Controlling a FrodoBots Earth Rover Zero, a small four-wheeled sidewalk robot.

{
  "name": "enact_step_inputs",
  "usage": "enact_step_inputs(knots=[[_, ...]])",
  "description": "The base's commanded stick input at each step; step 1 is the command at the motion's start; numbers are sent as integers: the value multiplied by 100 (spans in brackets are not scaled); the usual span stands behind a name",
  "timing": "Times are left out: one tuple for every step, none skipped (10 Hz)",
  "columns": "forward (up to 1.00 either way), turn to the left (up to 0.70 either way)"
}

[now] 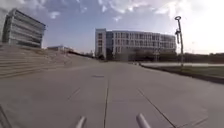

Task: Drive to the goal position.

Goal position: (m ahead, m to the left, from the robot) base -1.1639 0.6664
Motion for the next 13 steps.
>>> enact_step_inputs(knots=[[70, 0], [70, 0], [70, 0], [70, 0], [70, 0], [70, 0], [70, 0], [70, 0], [70, 0], [70, 0], [70, 0], [70, 0], [70, 0]])
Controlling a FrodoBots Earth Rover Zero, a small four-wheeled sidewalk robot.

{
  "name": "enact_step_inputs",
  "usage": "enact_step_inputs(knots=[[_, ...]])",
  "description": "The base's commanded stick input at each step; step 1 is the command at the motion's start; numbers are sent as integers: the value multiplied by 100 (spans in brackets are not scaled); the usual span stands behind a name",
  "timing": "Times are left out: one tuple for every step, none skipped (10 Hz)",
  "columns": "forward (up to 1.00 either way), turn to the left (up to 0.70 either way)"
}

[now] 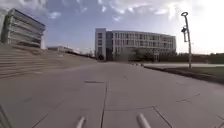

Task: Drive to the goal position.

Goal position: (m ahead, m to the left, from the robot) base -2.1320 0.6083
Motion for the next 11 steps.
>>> enact_step_inputs(knots=[[70, 0], [70, 0], [70, 0], [70, 0], [70, 0], [70, 0], [70, 0], [70, 0], [70, 0], [70, 0], [70, 0]])
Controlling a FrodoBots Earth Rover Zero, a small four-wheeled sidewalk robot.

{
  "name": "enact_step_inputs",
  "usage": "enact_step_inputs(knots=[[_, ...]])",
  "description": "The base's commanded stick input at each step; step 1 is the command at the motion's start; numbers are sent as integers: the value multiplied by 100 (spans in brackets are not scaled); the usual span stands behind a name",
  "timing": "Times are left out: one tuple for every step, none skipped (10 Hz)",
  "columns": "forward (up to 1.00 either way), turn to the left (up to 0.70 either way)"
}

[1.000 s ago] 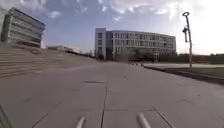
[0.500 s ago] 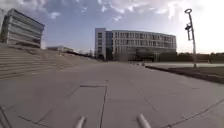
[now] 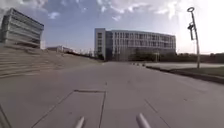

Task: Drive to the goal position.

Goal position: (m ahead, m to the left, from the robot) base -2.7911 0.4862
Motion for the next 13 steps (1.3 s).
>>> enact_step_inputs(knots=[[70, 0], [70, 0], [70, 0], [70, 0], [70, 0], [70, 0], [70, 0], [70, 0], [70, 0], [70, 0], [70, 0], [70, 0], [70, 0]])
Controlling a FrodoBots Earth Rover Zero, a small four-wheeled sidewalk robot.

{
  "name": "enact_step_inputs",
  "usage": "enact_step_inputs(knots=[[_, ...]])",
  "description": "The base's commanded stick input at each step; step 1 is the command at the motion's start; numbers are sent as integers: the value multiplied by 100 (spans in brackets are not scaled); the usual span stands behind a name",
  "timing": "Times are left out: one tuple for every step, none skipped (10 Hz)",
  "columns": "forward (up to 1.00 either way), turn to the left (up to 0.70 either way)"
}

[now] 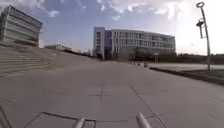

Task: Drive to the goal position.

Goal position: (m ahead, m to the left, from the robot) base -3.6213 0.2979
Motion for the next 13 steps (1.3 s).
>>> enact_step_inputs(knots=[[70, 0], [70, 0], [70, 0], [70, 0], [70, 0], [70, 0], [70, 0], [70, 0], [70, 0], [70, 0], [70, 0], [70, 0], [70, 0]])
